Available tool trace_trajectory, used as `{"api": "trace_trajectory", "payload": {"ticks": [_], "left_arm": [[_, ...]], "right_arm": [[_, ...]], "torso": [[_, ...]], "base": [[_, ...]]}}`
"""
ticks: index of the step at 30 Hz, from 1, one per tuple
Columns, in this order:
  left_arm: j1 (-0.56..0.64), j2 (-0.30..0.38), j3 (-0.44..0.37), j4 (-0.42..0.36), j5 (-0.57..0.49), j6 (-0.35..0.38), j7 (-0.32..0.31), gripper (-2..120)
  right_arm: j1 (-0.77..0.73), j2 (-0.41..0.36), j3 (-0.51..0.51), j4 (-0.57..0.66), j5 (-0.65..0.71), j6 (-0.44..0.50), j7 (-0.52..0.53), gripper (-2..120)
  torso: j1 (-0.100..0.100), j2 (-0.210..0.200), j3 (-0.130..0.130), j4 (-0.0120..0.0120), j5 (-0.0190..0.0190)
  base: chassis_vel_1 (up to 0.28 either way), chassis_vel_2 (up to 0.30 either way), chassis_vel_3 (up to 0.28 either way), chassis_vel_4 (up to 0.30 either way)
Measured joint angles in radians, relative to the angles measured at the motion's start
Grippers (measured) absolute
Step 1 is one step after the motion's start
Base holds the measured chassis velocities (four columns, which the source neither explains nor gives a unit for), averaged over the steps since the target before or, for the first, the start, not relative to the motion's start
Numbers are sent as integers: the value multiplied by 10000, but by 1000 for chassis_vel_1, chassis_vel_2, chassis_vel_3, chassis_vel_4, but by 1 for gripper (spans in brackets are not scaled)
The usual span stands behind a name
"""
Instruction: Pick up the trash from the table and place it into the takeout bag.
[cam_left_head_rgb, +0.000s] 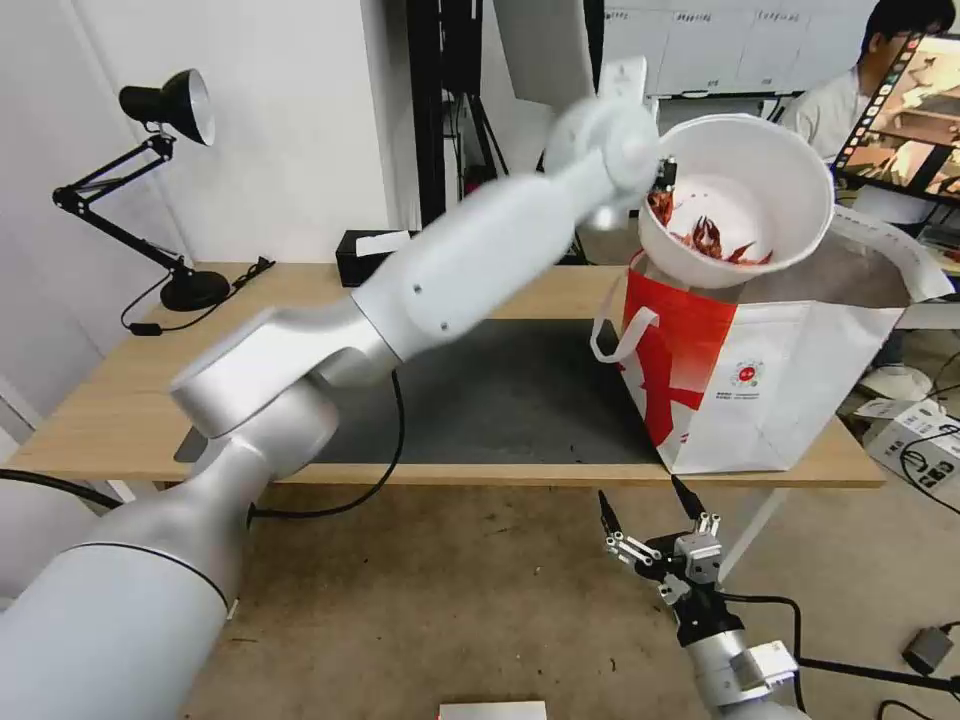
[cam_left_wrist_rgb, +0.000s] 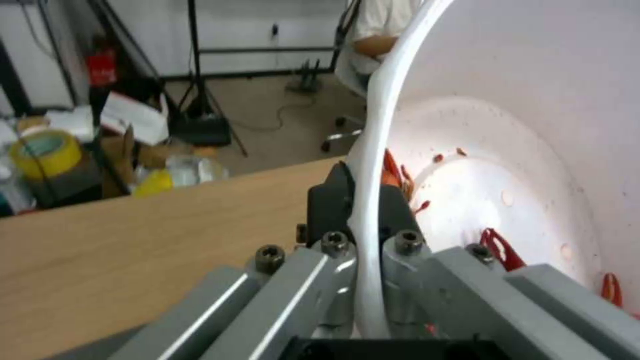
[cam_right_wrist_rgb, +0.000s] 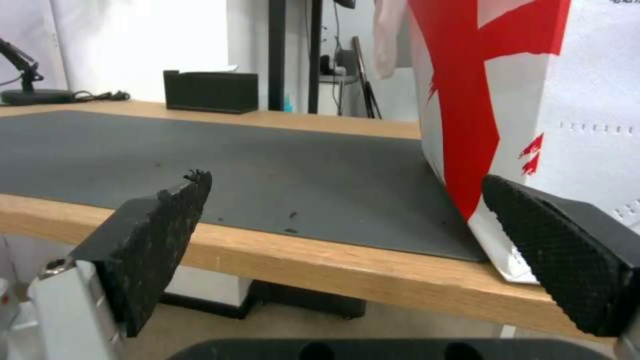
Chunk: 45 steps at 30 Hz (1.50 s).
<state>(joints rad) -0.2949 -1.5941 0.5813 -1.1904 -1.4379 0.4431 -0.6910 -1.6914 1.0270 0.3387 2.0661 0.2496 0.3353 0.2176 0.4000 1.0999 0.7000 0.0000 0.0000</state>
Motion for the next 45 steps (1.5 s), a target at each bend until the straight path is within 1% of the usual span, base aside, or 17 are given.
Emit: {"api": "trace_trajectory", "payload": {"ticks": [3, 6, 18, 21, 22, 25, 26, 29, 33, 38, 39, 40, 43, 44, 45], "left_arm": [[120, 6, 349, -236, 470, -247, 181, 0], [130, 6, 461, -323, 599, -276, 256, 0], [175, 35, 610, -463, 518, -71, 391, 0], [175, 121, 544, -635, 29, 338, 869, 0], [175, 121, 544, -635, 29, 338, 869, 0], [174, 249, 535, -773, -220, 806, 1433, 0], [174, 249, 535, -773, -220, 806, 1433, 0], [174, 299, 563, -799, -302, 1170, 1700, 0], [187, 313, 639, -763, -297, 1366, 1945, 0], [247, 298, 729, -745, -276, 1467, 2054, 0], [269, 283, 752, -751, -255, 1523, 2051, 4], [269, 283, 752, -751, -255, 1523, 2051, 4], [324, 245, 805, -764, -208, 1677, 2049, 19], [324, 245, 805, -764, -208, 1677, 2049, 19], [337, 223, 819, -755, -191, 1714, 2036, 23]], "right_arm": [[1, 0, 0, 0, 0, 0, 0, 100], [1, 0, 0, 0, 0, 0, 0, 100], [0, 0, 0, 0, 0, 0, 0, 100], [0, 0, 0, 0, 0, 0, 0, 100], [0, 0, 0, 0, 0, 0, 0, 100], [0, 0, 0, 0, 0, 0, 0, 100], [0, 0, 0, 0, 0, 0, 0, 100], [0, 0, 0, 0, 0, 0, 0, 100], [0, 0, 0, 0, 0, 0, 0, 100], [0, 0, 0, 0, 0, 0, 0, 100], [0, 0, 0, 0, 0, 0, 0, 100], [0, 0, 0, 0, 0, 0, 0, 100], [1, 0, 0, 0, 0, 0, -1, 100], [1, 0, 0, 0, 0, 0, -1, 100], [0, 0, 0, 0, 0, 0, 0, 100]], "torso": [[0, 0, 0, -1, 1], [0, 0, 0, -1, 1], [-1, 0, 0, 0, 0], [0, 0, 0, 0, 0], [0, 0, 0, 0, 0], [0, 0, -1, -1, 0], [0, 0, -1, -1, 0], [0, 1, 0, 0, 0], [0, 0, -1, 0, 0], [0, 0, -1, 0, 0], [-1, 0, 0, 0, 0], [-1, 0, 0, 0, 0], [0, 1, -1, 0, 0], [0, 1, -1, 0, 0], [0, 1, 0, 0, 0]], "base": [[0, 0, 0, 0], [0, 0, 0, 0], [0, 0, 0, 0], [0, 0, 0, 0], [0, 0, 0, 0], [0, 0, 0, 0], [0, 0, 0, 0], [0, 0, 0, 0], [0, 0, 0, 0], [0, 0, 0, 0], [0, 0, 0, 0], [0, 0, 0, 0], [0, 0, 0, 0], [0, 0, 0, 0], [0, 0, 0, 0]]}}
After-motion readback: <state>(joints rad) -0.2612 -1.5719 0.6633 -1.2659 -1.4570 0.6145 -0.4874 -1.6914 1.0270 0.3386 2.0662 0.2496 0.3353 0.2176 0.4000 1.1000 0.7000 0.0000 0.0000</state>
